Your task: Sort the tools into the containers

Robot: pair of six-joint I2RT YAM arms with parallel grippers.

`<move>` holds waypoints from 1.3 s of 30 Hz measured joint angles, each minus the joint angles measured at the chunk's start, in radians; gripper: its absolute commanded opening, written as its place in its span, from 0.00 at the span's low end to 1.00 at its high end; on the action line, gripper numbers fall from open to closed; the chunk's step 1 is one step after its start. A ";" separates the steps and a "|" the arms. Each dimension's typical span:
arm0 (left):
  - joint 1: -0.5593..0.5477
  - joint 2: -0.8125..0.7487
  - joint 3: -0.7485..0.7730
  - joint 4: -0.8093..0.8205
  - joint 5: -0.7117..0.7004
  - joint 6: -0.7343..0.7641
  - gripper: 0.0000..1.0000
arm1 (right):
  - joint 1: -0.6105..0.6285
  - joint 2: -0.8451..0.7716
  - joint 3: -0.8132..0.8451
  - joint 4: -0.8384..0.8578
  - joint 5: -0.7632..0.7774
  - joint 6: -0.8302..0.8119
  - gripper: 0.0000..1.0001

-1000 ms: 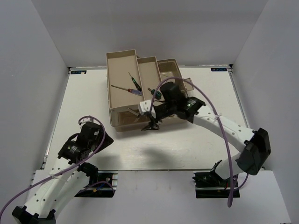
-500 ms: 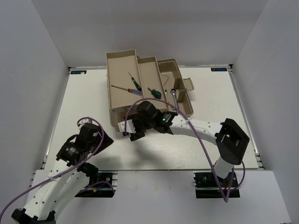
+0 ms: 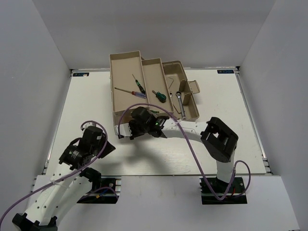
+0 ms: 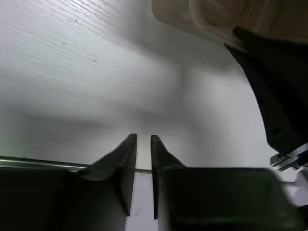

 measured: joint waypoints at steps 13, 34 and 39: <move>0.000 0.121 -0.151 0.233 0.123 0.007 0.27 | -0.029 -0.053 0.069 -0.141 -0.017 0.183 0.00; 0.125 0.535 -0.117 0.743 0.141 -0.015 0.41 | -0.172 -0.391 -0.036 -0.184 -0.163 0.462 0.00; 0.168 0.656 0.027 0.843 0.172 -0.002 0.41 | -0.180 -0.401 -0.065 -0.172 -0.193 0.470 0.00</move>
